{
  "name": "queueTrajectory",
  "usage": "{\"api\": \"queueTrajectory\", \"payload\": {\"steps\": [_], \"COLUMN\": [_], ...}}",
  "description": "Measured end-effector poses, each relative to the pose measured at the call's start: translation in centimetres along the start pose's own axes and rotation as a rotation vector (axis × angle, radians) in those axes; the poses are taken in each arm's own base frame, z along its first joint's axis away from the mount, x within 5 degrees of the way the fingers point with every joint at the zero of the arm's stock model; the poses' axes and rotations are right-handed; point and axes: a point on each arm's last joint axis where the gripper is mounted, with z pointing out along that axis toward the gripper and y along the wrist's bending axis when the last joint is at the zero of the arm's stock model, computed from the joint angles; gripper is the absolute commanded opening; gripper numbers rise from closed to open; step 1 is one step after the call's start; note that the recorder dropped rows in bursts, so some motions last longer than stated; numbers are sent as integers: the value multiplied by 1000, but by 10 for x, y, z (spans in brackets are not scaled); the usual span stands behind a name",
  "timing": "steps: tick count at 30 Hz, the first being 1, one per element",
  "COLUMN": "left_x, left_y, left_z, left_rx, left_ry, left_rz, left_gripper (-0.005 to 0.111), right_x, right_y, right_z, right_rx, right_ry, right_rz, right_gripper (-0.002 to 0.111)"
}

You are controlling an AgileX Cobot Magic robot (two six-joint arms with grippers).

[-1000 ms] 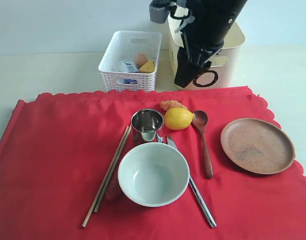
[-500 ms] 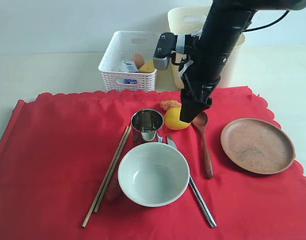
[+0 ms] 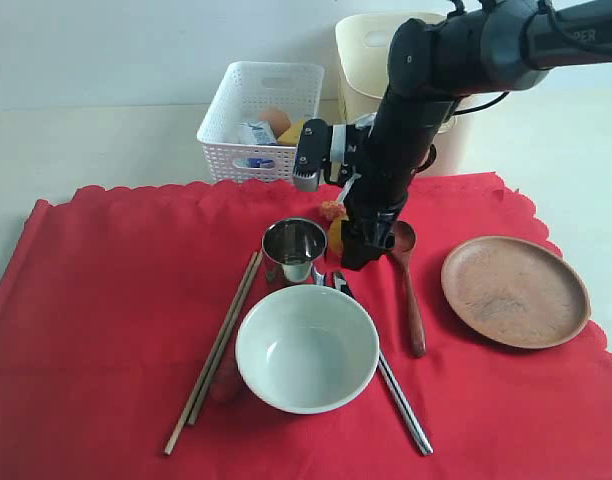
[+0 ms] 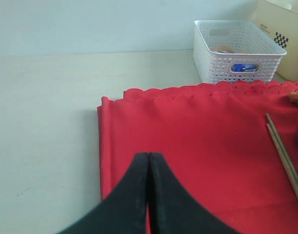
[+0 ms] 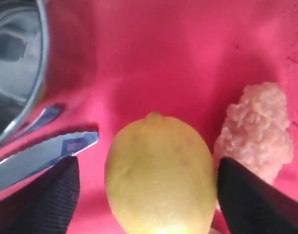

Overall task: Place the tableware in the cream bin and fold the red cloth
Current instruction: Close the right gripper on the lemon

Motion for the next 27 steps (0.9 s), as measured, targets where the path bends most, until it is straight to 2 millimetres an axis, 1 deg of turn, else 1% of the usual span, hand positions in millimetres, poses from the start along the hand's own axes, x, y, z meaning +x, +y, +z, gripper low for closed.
{"api": "queueTrajectory", "payload": {"steps": [2,4,10,14,17,27], "left_x": [0,0,0,0,0,0], "left_y": [0,0,0,0,0,0], "left_z": [0,0,0,0,0,0], "left_rx": [0,0,0,0,0,0], "left_ry": [0,0,0,0,0,0], "left_rz": [0,0,0,0,0,0], "left_gripper": [0,0,0,0,0,0], "right_x": [-2,-3,-5,-5,-5,-5], "right_y": [1,1,0,0,0,0], "right_z": [5,6,6,6,6,6], "right_rx": [0,11,28,28,28,28], "right_ry": [1,-5,-14,-14,-14,-14], "right_rz": [-6,-14,-16,-16,-16,-16], "right_gripper": [69,63,39,29,27,27]}}
